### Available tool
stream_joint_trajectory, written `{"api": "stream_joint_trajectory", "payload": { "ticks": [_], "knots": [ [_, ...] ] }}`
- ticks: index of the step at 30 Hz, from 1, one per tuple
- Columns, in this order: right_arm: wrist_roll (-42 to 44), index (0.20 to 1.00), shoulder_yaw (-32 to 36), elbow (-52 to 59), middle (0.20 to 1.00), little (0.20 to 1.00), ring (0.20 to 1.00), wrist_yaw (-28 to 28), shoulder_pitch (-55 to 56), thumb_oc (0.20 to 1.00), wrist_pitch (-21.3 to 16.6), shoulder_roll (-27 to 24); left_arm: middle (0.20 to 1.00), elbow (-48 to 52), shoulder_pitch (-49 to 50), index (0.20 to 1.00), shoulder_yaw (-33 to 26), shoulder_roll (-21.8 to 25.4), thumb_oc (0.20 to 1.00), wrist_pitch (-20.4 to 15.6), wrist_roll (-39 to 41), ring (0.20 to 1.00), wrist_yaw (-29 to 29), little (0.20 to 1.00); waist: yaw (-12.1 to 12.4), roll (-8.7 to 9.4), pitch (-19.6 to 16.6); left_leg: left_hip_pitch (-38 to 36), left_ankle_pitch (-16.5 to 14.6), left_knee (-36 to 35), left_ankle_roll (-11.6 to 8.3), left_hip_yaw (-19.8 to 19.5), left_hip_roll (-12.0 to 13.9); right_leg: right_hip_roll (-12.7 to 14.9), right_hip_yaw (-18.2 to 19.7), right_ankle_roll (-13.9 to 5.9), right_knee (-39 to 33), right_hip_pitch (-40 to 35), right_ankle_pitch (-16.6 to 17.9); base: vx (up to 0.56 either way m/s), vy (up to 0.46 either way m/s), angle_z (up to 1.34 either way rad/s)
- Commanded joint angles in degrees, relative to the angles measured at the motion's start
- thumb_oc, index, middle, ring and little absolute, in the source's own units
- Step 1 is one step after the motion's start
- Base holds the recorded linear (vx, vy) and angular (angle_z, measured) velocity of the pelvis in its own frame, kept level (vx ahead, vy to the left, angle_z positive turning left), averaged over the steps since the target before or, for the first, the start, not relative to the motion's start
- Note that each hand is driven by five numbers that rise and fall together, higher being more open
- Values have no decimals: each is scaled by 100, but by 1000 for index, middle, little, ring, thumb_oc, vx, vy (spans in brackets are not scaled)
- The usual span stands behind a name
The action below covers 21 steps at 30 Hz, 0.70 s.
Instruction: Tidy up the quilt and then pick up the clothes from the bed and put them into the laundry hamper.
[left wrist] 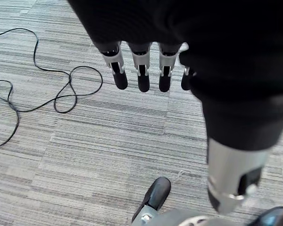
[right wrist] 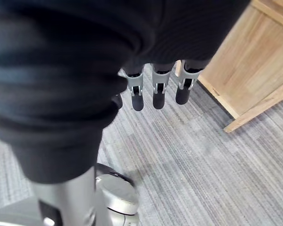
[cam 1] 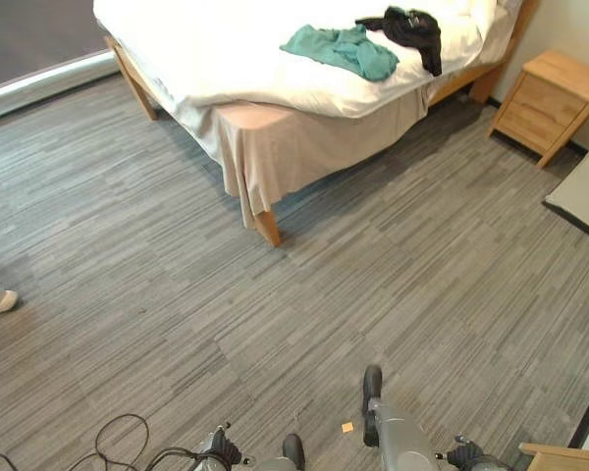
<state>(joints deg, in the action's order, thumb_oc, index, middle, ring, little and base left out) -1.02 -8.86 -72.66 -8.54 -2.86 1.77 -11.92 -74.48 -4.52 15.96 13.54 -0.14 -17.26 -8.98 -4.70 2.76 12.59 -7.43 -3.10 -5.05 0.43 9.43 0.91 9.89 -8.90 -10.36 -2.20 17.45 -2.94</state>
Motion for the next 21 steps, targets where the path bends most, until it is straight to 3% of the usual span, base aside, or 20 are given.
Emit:
{"api": "stream_joint_trajectory", "payload": {
  "ticks": [1,2,4,5,7,8,10,12,13,14,15,16,19,20,21],
  "knots": [
    [144,1000,-12,-213,1000,1000,1000,74,246,1000,20,-56,1000,-82,-31,1000,-45,36,1000,-120,-47,1000,-87,1000,-275,-270,-53,-1201,-1151,5,-407,-280,88,-279,535,-226,89,48,859,623,-183,39],
    [71,1000,-43,-268,1000,1000,1000,95,273,1000,26,-80,1000,-67,-30,1000,-45,15,1000,-140,-12,1000,-83,1000,-271,-313,-101,-1337,-1096,5,-422,-349,136,-313,521,-180,174,-1,898,601,-189,38],
    [-161,1000,-157,-394,1000,1000,1000,116,279,1000,66,-140,1000,7,-24,1000,-55,-45,1000,-174,132,1000,-100,1000,-318,-442,-166,-1300,-478,506,-541,-370,366,-472,426,8,303,-177,915,525,-241,45],
    [-295,1000,-256,-439,1000,1000,1000,131,292,1000,64,-161,1000,82,-68,1000,-57,-55,1000,-175,218,1000,-124,1000,-293,-480,-164,-992,72,1274,-665,-375,480,-542,324,130,207,-435,924,451,-325,26],
    [-388,1000,-350,-350,1000,1000,1000,130,294,1000,76,-256,1000,294,-148,1000,6,-12,1000,-197,306,1000,-109,1000,-203,-357,-67,-159,842,3025,-765,-330,606,-503,137,388,-88,-1043,800,382,-363,22],
    [-401,1000,-395,-248,1000,1000,1000,109,242,1000,70,-305,1000,411,-200,1000,27,26,1000,-190,355,1000,-155,1000,-132,-227,7,254,1049,3816,-781,-249,638,-466,100,523,-182,-1294,717,403,-384,26],
    [-458,1000,-477,-136,1000,1000,1000,58,-39,1000,80,-434,1000,552,-397,1000,122,53,1000,-147,334,1000,-298,1000,65,-30,142,719,922,4528,-712,295,1016,-411,68,659,-262,-1701,468,441,-295,3],
    [-693,1000,-609,-104,1000,1000,1000,-27,-213,1000,87,-553,1000,543,-476,1000,271,53,1000,-117,128,1000,-357,1000,202,53,177,1106,755,4175,-740,830,1352,-364,17,637,-280,-2030,212,460,-88,-22],
    [-788,1000,-674,-85,1000,1000,1000,-49,-238,1000,98,-605,1000,554,-467,1000,268,50,1000,-97,92,1000,-378,1000,288,71,165,1285,664,3789,-735,977,1345,-359,-2,616,-280,-2201,96,460,20,-17],
    [-788,1000,-699,-55,1000,1000,1000,-62,-272,1000,83,-637,1000,573,-445,1000,230,53,1000,-87,102,1000,-440,1000,357,78,117,1436,622,3326,-701,1071,1221,-376,4,593,-280,-2318,17,457,77,5],
    [-737,1000,-688,-8,1000,1000,1000,-92,-282,1000,50,-639,1000,582,-406,1000,187,47,1000,-89,105,1000,-518,1000,433,84,56,1507,626,2677,-645,1171,937,-386,-2,552,-280,-2450,-87,618,139,17],
    [-684,1000,-649,14,1000,1000,1000,-123,-306,1000,6,-600,1000,491,-352,1000,102,-6,1000,-57,102,1000,-588,1000,545,69,-84,1519,707,1487,-625,1456,733,-473,-62,484,-280,-2727,-306,467,119,4],
    [-693,1000,-598,-16,1000,1000,1000,-158,-274,1000,-3,-559,1000,384,-216,1000,59,-75,1000,-36,67,1000,-607,1000,588,112,-151,1445,847,908,-698,1777,703,-519,-191,440,-280,-3105,-578,497,103,2],
    [-712,1000,-614,-85,1000,1000,1000,-159,-222,1000,-10,-463,1000,285,-23,1000,-173,-142,1000,-16,358,1000,-616,1000,688,119,-295,1194,814,501,-540,1702,552,-586,-324,378,-189,-3283,-617,459,87,5],
    [-712,1000,-617,-86,1000,1000,1000,-160,-219,1000,-11,-461,1000,286,-19,1000,-172,-140,1000,-16,360,1000,-617,1000,680,123,-294,1183,819,484,-535,1697,541,-581,-332,374,-186,-3290,-622,478,101,19]
  ]
}}
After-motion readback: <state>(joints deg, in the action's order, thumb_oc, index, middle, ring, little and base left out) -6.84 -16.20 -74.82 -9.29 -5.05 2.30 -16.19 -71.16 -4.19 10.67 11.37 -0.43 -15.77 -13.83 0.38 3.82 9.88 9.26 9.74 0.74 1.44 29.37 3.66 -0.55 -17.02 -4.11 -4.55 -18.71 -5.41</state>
